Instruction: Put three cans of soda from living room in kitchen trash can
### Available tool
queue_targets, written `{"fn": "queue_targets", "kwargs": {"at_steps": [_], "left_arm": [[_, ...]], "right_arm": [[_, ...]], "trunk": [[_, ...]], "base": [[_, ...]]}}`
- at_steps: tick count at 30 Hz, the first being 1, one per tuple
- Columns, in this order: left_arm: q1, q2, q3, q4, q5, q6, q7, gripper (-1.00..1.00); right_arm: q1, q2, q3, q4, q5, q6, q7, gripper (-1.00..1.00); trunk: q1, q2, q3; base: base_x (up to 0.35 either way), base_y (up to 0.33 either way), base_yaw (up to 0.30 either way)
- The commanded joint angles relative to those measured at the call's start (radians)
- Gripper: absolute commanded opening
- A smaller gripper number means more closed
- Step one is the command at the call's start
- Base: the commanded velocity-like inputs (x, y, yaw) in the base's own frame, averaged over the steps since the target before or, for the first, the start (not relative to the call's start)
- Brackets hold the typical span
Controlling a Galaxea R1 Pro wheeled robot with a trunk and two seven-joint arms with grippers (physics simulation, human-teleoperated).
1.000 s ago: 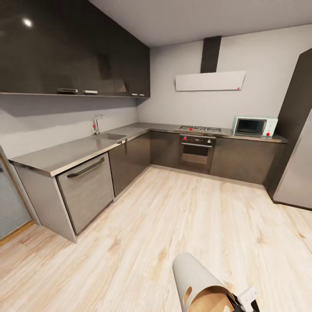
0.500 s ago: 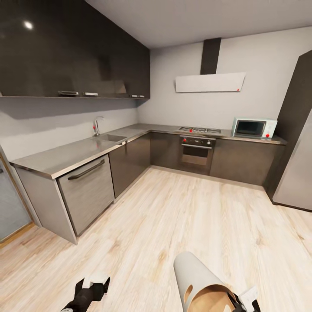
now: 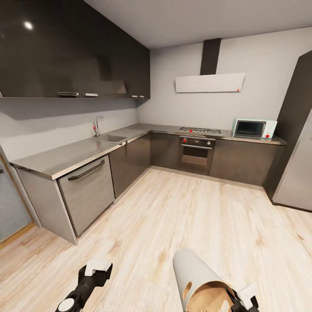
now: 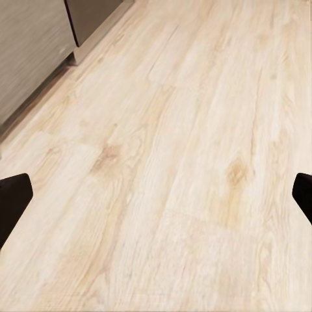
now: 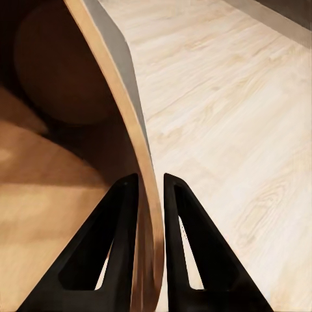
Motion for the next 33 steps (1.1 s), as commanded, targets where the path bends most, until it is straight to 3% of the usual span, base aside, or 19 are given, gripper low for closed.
{"fn": "queue_targets", "kwargs": {"at_steps": [1,3,7,12,18,33], "left_arm": [[0.000,0.000,0.000,0.015,0.001,-0.018,-0.001,1.00],[-0.001,0.001,-0.001,0.032,0.002,-0.041,-0.001,1.00],[-0.001,0.003,-0.001,0.042,0.007,-0.055,-0.001,1.00],[0.000,0.003,-0.001,0.044,0.002,-0.057,-0.002,1.00],[0.000,0.001,-0.001,0.080,-0.001,-0.058,-0.001,1.00],[-0.001,-0.001,-0.002,0.108,-0.001,-0.060,0.000,1.00]], "right_arm": [[-0.001,0.001,-0.008,-0.042,-0.014,0.004,0.006,-1.00],[-0.001,0.003,-0.017,-0.157,-0.039,0.041,0.007,-1.00],[0.000,0.001,-0.028,-0.383,-0.104,0.277,0.018,-1.00],[0.025,-0.001,-0.035,-0.449,-0.145,0.373,0.022,-1.00],[0.076,0.003,-0.097,-0.456,-0.157,0.396,0.029,-1.00],[0.084,0.015,-0.106,-0.441,-0.155,0.399,0.019,-1.00]], "trunk": [[0.000,0.000,0.000],[0.000,0.000,0.000],[0.000,0.000,0.000],[0.000,0.000,0.000],[0.000,0.000,0.000],[0.000,0.000,0.008]], "base": [[0.000,0.000,0.000],[0.000,0.000,0.000],[0.000,0.000,0.000],[0.000,0.000,0.000],[-0.052,0.000,0.000],[-0.019,0.000,0.129]]}}
